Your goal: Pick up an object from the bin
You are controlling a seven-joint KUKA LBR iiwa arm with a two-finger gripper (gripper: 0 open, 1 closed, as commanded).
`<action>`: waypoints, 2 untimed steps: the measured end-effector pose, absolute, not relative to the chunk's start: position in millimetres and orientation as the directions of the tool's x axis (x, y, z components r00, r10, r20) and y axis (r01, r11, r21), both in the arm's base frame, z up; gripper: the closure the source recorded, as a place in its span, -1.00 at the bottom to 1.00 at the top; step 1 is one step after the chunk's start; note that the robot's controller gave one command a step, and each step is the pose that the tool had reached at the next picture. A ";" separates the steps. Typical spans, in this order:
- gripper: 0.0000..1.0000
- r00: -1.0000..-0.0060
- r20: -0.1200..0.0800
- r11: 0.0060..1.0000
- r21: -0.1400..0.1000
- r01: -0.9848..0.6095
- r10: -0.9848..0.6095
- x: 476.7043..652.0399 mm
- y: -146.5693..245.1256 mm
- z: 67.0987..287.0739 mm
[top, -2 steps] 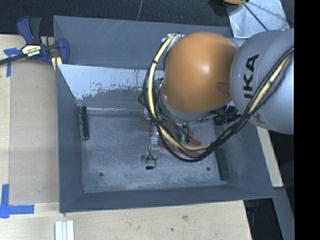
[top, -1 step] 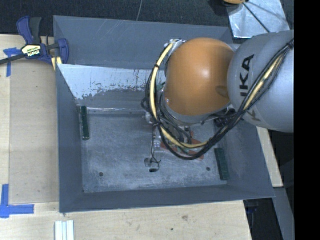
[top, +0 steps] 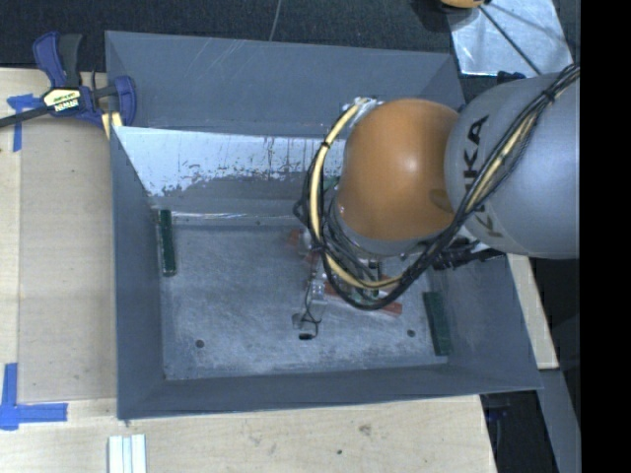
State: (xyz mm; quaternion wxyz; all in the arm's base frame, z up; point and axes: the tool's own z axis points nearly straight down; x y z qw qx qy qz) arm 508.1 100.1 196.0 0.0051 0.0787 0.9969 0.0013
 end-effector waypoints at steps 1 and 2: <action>-1.00 -0.992 -0.006 0.992 0.001 0.130 0.130 511.8 61.5 120.5; -1.00 -0.990 -0.004 0.990 0.000 -0.140 -0.140 538.6 30.9 84.6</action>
Offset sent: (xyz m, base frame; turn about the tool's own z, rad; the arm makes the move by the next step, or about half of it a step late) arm 0.0317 -0.0710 -0.1139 -0.2975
